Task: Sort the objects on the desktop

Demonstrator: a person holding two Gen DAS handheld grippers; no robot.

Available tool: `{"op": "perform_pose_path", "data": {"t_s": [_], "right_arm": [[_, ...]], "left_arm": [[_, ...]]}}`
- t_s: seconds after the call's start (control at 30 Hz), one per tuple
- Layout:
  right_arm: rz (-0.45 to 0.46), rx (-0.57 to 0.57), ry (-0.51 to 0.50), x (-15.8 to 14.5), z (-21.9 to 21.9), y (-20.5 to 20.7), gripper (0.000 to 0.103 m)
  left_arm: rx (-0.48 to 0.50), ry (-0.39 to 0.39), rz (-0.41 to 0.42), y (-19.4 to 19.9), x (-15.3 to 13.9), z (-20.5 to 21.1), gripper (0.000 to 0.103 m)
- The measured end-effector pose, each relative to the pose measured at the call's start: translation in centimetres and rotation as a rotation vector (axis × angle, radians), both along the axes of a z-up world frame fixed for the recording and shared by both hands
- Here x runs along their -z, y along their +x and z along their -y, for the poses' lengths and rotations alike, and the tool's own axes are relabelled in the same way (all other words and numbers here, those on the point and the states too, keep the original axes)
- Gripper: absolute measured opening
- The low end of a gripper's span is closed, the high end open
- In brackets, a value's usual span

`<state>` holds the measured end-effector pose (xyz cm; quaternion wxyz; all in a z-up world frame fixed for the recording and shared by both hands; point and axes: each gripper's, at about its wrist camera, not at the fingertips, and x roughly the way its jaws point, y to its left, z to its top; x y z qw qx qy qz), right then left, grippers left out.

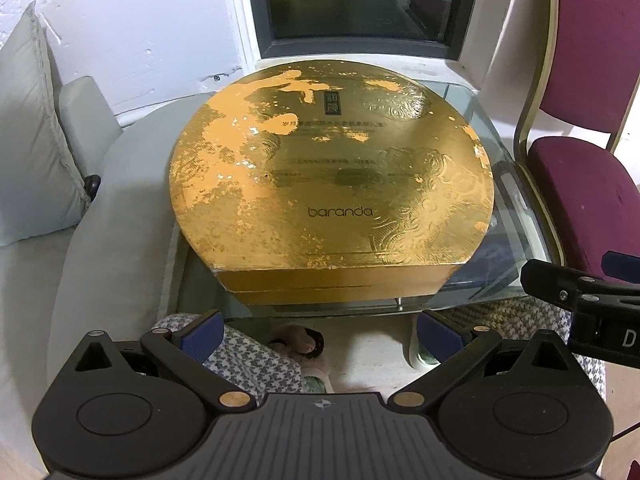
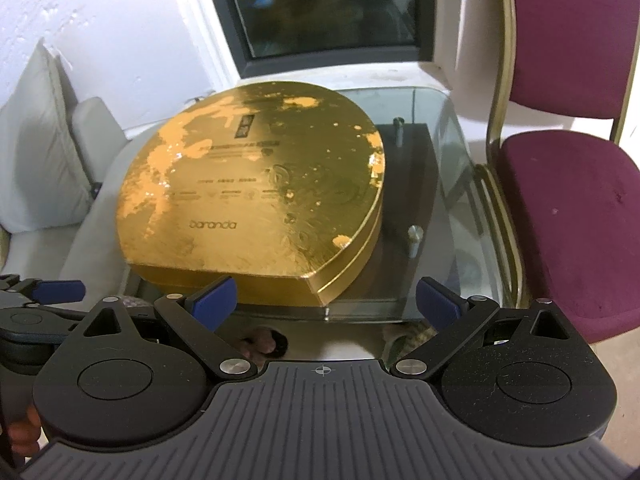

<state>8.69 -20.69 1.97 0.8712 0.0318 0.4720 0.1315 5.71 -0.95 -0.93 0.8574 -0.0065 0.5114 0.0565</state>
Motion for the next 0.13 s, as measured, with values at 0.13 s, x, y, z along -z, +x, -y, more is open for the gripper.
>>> {"op": "perform_pose_path", "data": {"t_s": [0.13], "right_arm": [[-0.005, 0.002, 0.01, 0.14, -0.05, 0.35, 0.099]], "left_arm": [[-0.004, -0.005, 0.015, 0.15, -0.02, -0.17, 0.102]]}}
